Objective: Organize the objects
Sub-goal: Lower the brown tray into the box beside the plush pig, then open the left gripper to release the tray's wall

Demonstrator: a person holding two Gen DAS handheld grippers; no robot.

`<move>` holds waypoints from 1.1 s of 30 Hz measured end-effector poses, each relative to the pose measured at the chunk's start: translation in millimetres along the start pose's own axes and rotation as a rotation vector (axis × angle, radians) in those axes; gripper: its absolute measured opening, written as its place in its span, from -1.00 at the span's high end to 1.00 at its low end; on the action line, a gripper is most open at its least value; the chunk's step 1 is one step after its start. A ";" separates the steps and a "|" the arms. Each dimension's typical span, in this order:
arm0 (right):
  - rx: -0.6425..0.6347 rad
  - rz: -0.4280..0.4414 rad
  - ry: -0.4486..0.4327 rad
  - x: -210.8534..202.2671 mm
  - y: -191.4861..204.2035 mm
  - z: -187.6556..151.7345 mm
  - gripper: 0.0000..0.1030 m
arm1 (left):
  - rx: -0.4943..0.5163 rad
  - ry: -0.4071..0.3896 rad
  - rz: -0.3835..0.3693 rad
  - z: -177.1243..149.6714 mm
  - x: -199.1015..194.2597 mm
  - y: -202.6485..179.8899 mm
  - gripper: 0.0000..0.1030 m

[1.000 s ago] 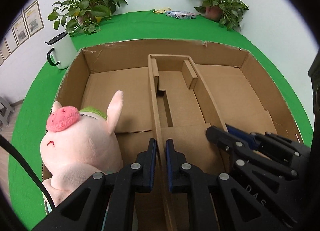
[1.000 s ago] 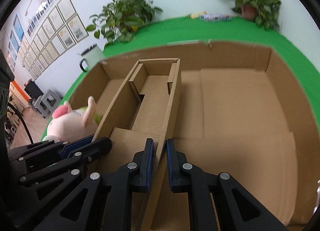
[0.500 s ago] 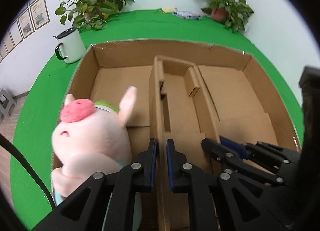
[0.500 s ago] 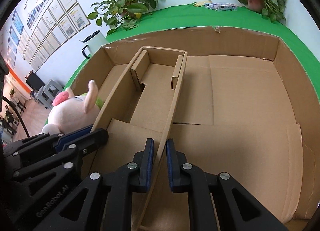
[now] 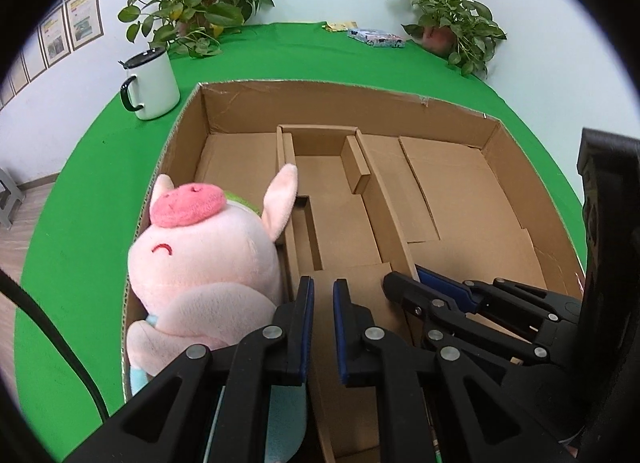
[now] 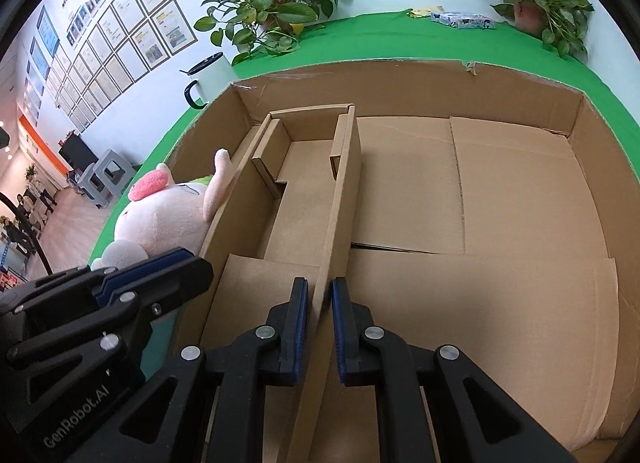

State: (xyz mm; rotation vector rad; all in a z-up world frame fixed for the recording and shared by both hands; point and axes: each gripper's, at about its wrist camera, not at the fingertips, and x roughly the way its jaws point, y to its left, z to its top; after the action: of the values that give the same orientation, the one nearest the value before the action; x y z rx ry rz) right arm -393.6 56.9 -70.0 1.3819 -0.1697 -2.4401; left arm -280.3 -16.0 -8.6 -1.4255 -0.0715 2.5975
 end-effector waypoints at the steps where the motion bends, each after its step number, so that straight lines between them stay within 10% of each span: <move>1: 0.002 0.003 -0.001 -1.7 -1.3 -1.3 0.80 | 0.002 -0.002 0.003 -0.2 -0.3 -0.5 0.81; 25: -0.002 0.022 -0.011 -3.1 -5.1 -3.3 0.73 | -0.007 0.023 -0.008 -10.0 -1.0 -5.1 0.82; 33: 0.027 0.041 -0.013 -7.2 -11.0 -3.3 0.55 | 0.003 -0.108 0.062 -13.1 -36.4 -3.4 0.80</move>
State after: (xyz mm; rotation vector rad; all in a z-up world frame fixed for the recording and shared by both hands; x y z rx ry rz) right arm -389.9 69.9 -68.7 1.3606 -0.2323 -2.4215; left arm -249.6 -19.6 15.0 -1.3059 -0.0380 2.7224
